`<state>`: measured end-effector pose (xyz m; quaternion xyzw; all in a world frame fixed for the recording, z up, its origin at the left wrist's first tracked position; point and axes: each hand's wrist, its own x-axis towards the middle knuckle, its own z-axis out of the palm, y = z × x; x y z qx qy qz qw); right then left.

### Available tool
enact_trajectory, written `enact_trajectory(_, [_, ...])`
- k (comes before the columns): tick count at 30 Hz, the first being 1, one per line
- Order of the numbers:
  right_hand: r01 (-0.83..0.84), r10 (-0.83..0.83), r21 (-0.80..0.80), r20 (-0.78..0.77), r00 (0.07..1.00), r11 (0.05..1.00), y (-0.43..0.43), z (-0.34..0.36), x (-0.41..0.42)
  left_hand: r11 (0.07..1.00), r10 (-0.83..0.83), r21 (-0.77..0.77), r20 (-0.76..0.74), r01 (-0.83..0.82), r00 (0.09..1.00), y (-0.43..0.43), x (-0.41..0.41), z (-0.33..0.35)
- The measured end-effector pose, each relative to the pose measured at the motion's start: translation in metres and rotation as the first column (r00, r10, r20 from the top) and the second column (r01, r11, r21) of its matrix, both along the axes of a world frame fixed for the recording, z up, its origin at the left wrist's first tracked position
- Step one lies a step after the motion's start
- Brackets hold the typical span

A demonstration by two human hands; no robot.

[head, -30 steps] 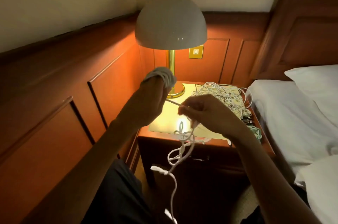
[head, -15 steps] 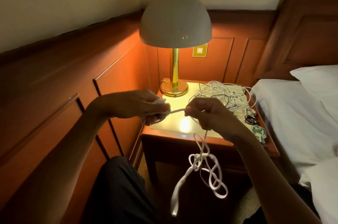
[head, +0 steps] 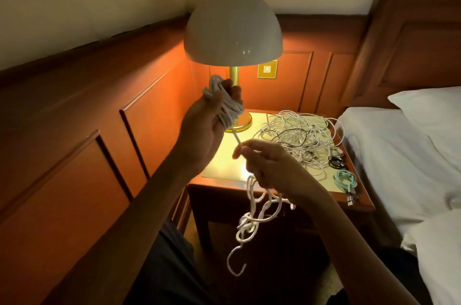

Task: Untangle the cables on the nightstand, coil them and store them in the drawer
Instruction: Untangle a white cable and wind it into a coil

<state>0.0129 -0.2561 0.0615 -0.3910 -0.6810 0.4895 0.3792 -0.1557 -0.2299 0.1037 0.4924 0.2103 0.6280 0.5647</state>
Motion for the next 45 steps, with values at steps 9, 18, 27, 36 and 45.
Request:
enact_trajectory(9, [-0.015, -0.367, 0.559, 0.565, 0.738, 0.829, 0.011, 0.022, 0.017, 0.650, 0.746, 0.757, -0.652, 0.062, 0.136, 0.007, -0.008, -0.043])
enact_trajectory(18, [-0.057, -0.365, 0.770, 0.365, 0.856, 0.635, 0.014, 0.010, 0.011, 0.864, -0.440, -0.242, -0.788, 0.442, 0.429, -0.007, -0.053, 0.016])
enact_trajectory(27, [0.077, -0.168, 0.404, 0.196, 0.966, 0.912, 0.024, 0.000, 0.024, 0.910, -0.307, -0.321, -0.089, 0.264, 0.948, -0.015, -0.052, 0.022])
enact_trajectory(36, [0.177, -0.399, 0.575, 0.287, 0.871, 0.799, 0.031, -0.010, 0.032, 0.917, -0.094, -0.397, -0.326, -0.046, 0.941, -0.002, -0.065, 0.017])
enact_trajectory(45, [0.414, -0.426, 0.382, -0.057, 0.903, 0.826, 0.030, -0.010, 0.027, 0.893, -0.007, -0.388, -0.516, -0.227, 0.856, -0.006, -0.070, 0.011])
